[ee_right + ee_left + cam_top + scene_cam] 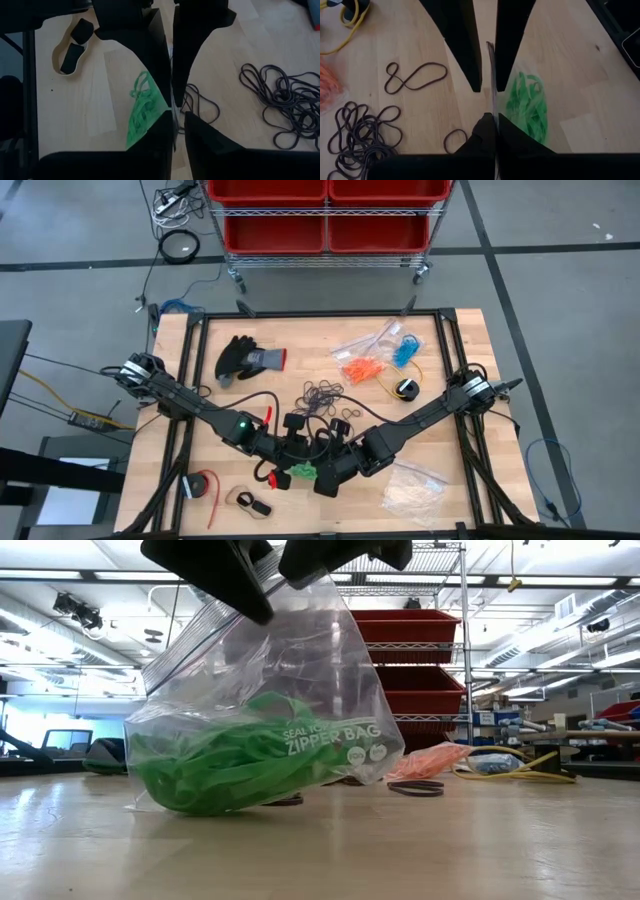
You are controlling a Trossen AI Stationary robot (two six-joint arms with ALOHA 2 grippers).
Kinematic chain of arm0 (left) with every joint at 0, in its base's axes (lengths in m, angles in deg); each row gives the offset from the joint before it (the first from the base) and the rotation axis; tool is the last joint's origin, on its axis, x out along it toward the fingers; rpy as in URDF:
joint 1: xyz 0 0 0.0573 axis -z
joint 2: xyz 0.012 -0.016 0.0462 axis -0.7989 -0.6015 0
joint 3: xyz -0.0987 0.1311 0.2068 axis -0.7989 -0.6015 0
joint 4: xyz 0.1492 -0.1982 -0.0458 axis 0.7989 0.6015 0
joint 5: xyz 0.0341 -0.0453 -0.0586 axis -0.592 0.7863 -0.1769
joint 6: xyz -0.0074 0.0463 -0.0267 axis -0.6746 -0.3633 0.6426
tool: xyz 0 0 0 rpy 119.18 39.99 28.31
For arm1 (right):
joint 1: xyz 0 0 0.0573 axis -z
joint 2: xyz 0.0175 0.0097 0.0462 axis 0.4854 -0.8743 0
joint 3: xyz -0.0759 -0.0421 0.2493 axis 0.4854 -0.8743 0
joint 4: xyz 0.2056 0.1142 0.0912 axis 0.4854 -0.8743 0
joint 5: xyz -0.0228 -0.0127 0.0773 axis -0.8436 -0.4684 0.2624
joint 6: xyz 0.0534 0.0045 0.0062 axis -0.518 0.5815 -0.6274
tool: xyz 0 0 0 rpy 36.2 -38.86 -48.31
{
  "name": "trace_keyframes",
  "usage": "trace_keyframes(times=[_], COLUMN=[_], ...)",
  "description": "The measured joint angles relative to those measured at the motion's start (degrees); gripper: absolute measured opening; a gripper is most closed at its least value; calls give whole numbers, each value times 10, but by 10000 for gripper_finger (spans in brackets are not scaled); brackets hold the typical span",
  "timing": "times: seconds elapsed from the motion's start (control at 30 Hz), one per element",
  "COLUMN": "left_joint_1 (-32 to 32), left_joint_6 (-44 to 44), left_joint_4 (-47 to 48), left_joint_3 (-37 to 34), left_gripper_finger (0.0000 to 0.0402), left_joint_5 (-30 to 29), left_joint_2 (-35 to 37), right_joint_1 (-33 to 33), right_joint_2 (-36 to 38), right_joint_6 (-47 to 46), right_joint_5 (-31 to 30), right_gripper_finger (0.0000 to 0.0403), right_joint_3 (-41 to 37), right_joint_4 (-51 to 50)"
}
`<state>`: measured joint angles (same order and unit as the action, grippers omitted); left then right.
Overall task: Sort rubber bands
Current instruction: Close the transparent zip bag
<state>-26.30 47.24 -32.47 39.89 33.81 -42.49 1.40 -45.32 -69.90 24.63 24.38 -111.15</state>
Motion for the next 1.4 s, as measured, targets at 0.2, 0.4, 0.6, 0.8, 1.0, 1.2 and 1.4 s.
trace_keyframes(times=[0.2,0.4,0.6,0.8,1.0,1.2,1.4], left_joint_1=[0,0,0,0,0,0,4], left_joint_6=[0,1,2,2,20,37,27], left_joint_4=[-12,-12,-10,-9,34,101,82], left_joint_3=[0,0,0,0,0,0,0], left_gripper_finger=[1,3,40,102,158,144,15], left_joint_5=[-1,-2,-2,-2,-13,-35,-17], left_joint_2=[0,0,0,0,0,0,0], right_joint_1=[0,0,0,0,0,0,0], right_joint_2=[0,0,0,0,0,0,0], right_joint_6=[-1,0,0,0,0,0,-1], right_joint_5=[0,-6,-11,-13,-13,-13,-13], right_gripper_finger=[13,1,0,0,0,0,0], right_joint_3=[0,0,0,0,0,0,0], right_joint_4=[-19,-42,-44,-44,-43,-43,-43])
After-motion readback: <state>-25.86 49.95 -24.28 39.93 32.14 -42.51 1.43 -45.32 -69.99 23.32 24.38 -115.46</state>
